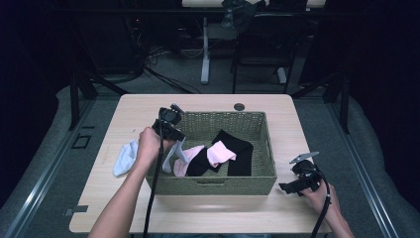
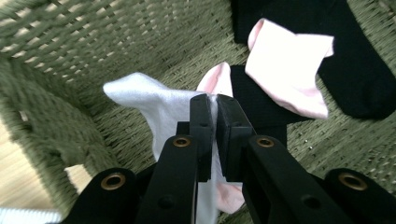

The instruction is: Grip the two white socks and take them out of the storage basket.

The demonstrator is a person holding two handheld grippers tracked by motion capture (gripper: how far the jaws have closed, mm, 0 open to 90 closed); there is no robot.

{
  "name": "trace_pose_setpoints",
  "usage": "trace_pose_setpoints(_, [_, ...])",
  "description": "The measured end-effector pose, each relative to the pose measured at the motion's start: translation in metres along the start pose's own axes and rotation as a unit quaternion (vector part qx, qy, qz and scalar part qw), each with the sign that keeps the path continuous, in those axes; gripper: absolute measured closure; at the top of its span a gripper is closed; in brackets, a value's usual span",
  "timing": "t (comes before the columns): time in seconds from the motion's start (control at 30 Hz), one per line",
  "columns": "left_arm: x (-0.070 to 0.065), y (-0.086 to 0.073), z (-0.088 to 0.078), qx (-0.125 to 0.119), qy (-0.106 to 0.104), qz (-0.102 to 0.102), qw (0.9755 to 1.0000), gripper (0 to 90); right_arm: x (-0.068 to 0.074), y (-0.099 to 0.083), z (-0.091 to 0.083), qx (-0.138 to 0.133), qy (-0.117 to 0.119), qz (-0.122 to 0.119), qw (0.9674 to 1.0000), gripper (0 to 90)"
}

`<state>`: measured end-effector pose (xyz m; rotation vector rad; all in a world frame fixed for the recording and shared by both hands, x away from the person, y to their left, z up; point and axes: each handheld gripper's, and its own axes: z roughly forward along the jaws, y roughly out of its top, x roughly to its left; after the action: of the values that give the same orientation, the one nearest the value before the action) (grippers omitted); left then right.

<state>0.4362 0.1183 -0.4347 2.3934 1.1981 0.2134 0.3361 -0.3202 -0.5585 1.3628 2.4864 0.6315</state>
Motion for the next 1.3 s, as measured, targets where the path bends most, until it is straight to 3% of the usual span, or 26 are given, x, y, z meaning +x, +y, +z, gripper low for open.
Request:
trace_pose_setpoints(0.13, [0.001,0.000,-0.013,-0.017,-0.002,-0.005,0.9998,85.8,0.003,-0.001,0.000,-0.012,0.002,0.006,0.9999,2.9])
trace_pose_setpoints(0.2, [0.001,0.001,-0.021,-0.023,-0.005,-0.004,0.9997,85.8,0.002,0.000,-0.002,-0.004,-0.001,-0.002,1.0000,2.9])
trace_pose_setpoints(0.9, [-0.010,0.032,-0.077,-0.048,0.014,0.024,0.9985,85.8,0.003,-0.005,-0.004,-0.003,0.004,0.002,1.0000,2.9])
trace_pose_setpoints(1.13, [-0.004,0.040,-0.105,-0.061,0.033,0.018,0.9974,85.8,0.002,-0.004,-0.004,-0.002,0.004,0.002,1.0000,2.9])
trace_pose_setpoints(1.3, [0.007,0.035,-0.128,-0.076,0.047,0.004,0.9960,85.7,0.002,-0.004,-0.004,-0.003,0.003,0.004,1.0000,2.9])
